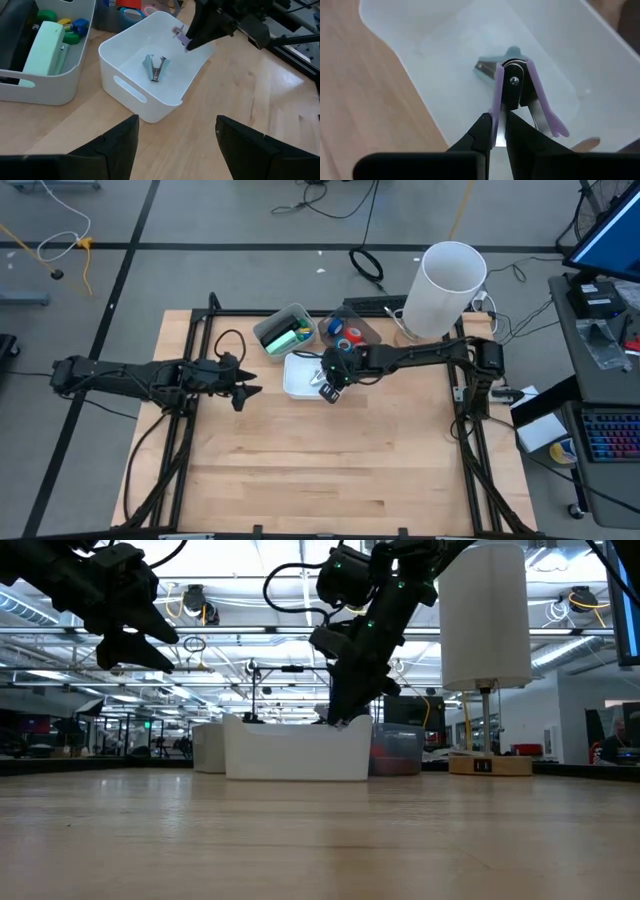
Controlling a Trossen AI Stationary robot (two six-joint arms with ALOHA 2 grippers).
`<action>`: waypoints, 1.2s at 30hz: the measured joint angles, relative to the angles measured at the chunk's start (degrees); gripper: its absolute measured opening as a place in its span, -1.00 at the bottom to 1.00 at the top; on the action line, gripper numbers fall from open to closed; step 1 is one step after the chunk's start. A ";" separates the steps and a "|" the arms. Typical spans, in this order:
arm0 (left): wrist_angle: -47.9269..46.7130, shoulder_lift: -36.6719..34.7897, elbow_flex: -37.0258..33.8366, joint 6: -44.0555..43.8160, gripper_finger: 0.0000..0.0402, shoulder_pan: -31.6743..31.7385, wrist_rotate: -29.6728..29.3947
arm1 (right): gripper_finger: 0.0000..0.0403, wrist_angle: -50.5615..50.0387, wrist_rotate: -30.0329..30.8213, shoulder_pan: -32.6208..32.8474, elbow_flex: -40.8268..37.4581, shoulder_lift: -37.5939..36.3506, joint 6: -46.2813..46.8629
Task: Pick and place Stapler, Stapler remover, tape
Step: Put the purple staple remover into the white bin
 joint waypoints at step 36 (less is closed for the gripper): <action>42.35 19.26 0.07 -8.21 0.30 -2.45 0.87 | -0.86 31.44 -6.53 5.98 -0.04 -3.04 -3.33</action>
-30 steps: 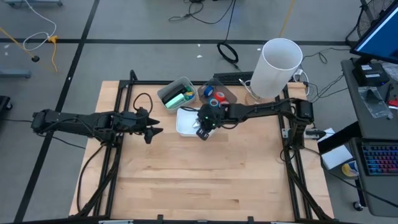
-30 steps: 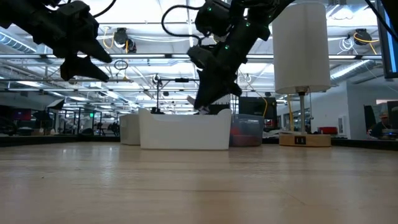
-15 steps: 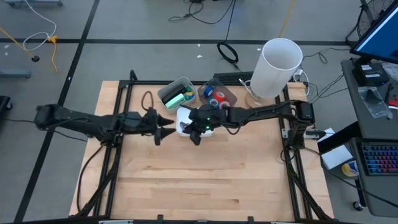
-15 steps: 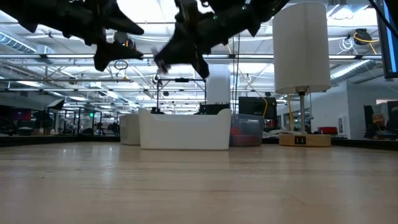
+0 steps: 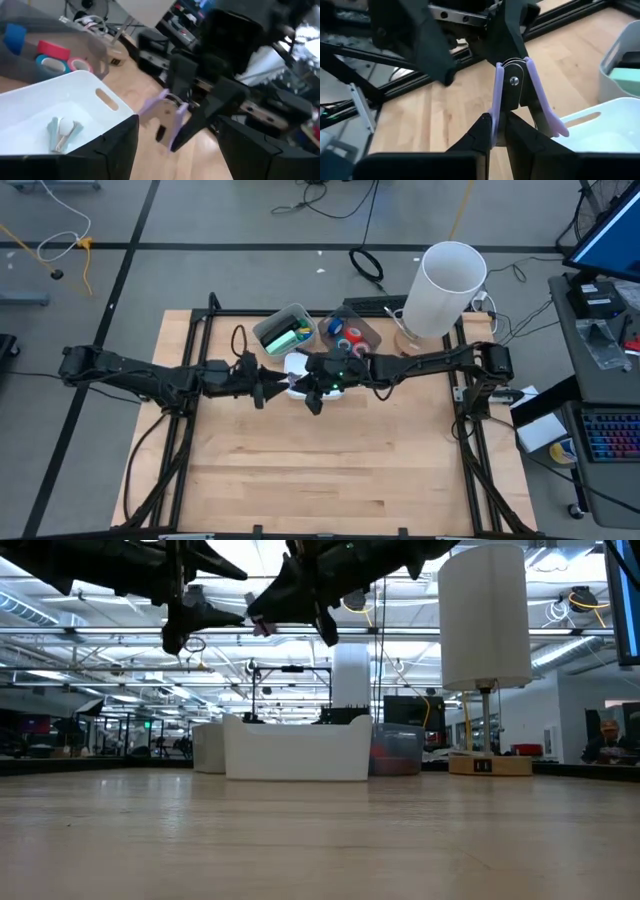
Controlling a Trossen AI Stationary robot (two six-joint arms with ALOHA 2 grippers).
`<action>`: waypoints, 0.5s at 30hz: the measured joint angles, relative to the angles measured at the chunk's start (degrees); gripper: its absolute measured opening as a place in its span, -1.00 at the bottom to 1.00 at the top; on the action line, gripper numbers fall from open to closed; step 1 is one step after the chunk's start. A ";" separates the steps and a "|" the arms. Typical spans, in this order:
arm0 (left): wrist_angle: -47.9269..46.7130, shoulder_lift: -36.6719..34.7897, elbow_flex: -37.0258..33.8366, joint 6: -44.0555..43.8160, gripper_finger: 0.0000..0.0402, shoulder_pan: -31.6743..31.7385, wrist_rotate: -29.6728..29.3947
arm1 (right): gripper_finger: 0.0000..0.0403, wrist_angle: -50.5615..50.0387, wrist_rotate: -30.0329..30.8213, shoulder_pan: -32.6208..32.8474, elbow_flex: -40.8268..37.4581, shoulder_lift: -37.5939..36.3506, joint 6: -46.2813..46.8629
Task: Pick and place Stapler, Stapler remover, tape
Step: Put the purple staple remover into the white bin
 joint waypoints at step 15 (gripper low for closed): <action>-1.25 6.62 4.51 -8.61 0.30 0.00 -1.90 | -0.86 -2.52 4.46 1.00 0.04 -0.05 -0.63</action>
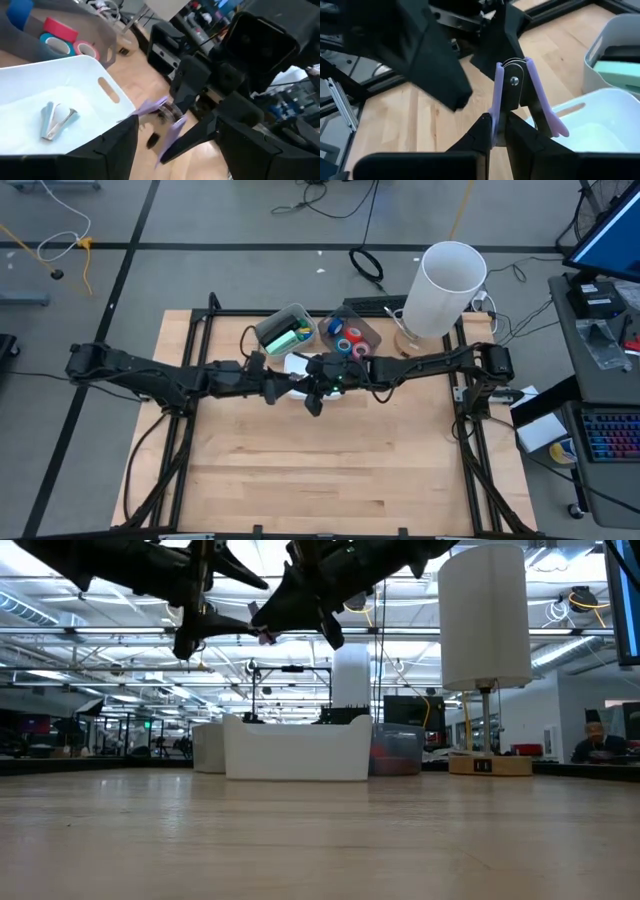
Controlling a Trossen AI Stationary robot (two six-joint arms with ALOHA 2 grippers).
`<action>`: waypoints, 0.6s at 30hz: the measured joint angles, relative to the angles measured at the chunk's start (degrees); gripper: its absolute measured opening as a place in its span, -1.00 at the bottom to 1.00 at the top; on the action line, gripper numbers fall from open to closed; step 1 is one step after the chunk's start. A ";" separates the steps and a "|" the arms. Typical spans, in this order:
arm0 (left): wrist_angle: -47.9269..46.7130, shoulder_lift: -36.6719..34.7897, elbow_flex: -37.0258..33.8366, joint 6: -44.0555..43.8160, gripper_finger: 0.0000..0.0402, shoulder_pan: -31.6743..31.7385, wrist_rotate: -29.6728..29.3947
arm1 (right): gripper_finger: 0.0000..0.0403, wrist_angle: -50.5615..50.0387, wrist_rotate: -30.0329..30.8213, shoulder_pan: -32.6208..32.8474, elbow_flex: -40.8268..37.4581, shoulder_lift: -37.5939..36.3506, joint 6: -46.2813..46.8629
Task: Pick and place Stapler, Stapler remover, tape
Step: Put the purple staple remover into the white bin
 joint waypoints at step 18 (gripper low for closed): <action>-17.31 5.88 11.25 1.30 -0.61 1.30 -0.56 | -0.85 -3.52 0.58 0.49 0.00 -0.13 0.95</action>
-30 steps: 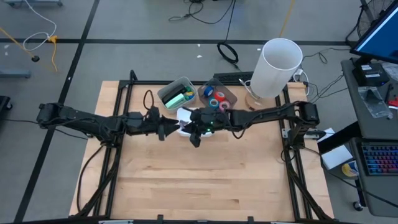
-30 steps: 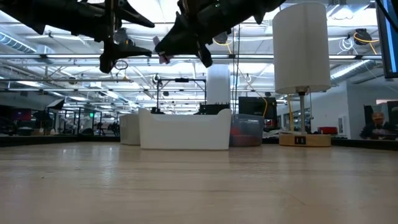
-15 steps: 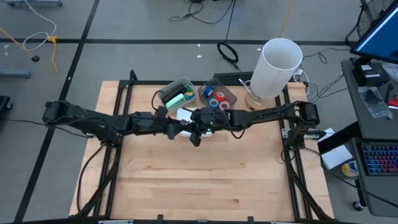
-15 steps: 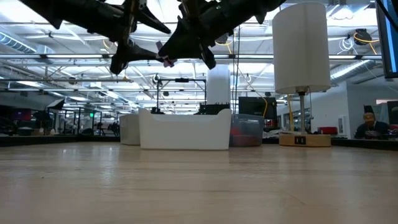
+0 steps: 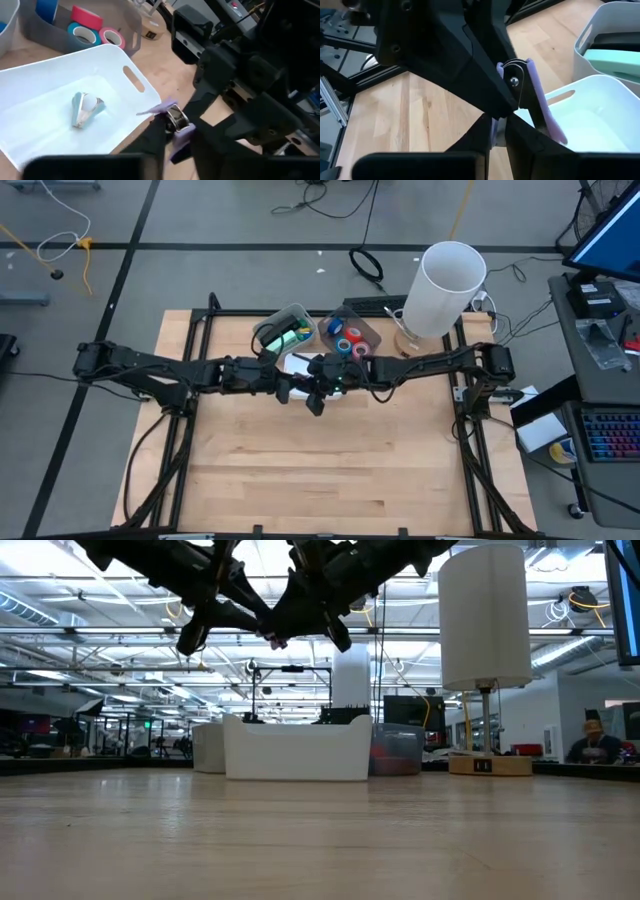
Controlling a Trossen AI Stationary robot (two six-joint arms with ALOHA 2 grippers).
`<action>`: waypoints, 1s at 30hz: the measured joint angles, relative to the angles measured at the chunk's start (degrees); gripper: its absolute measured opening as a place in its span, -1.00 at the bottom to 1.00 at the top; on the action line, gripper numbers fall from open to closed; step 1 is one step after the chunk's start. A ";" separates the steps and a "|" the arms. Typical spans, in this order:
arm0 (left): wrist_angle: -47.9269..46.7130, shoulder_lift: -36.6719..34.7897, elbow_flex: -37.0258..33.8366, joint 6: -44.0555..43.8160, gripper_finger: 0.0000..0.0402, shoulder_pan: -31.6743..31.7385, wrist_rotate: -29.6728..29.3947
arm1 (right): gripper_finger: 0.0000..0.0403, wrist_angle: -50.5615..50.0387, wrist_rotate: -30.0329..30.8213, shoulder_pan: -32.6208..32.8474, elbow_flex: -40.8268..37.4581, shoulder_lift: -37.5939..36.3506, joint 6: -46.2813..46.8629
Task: Pick and place Stapler, Stapler remover, tape
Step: Put the purple staple remover into the white bin
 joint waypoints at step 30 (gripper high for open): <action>0.05 -0.02 0.18 1.62 -0.79 0.25 -5.99 | -0.08 -3.58 -3.55 0.88 0.24 0.09 0.93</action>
